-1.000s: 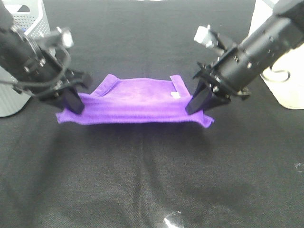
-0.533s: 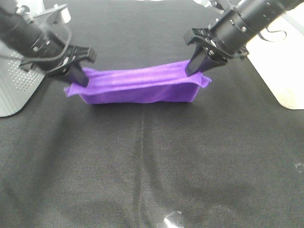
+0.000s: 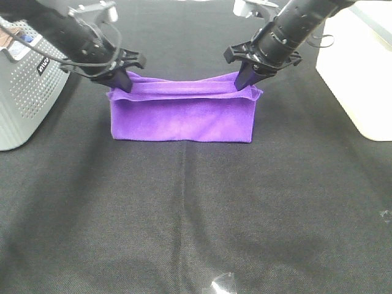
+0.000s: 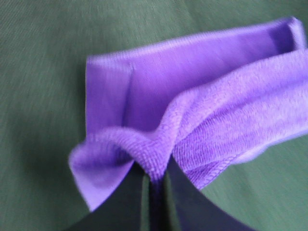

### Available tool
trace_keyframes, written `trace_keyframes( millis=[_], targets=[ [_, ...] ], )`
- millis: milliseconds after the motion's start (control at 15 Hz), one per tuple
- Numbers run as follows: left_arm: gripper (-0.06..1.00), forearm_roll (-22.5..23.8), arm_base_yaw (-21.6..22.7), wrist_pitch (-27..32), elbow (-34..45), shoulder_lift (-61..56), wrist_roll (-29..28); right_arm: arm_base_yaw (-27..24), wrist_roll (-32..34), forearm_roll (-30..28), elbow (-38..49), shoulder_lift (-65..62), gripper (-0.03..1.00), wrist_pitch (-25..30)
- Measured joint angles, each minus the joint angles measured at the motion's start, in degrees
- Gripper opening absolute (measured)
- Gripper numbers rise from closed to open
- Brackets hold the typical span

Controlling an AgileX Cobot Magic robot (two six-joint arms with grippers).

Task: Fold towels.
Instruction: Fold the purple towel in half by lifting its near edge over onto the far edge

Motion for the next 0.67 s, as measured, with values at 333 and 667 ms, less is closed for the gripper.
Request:
trace_keyframes(
  millis=[333,667],
  targets=[
    [0.00,2.5,0.0,-0.2,-8.5,9.2,0.1,0.0,0.9,-0.1,-3.0,6.4,0.03,-0.9],
    [0.01,3.4,0.2,-0.2,-12.8,12.8,1.4,0.0,0.9,0.3,-3.1,9.7,0.04,-3.2]
  ],
)
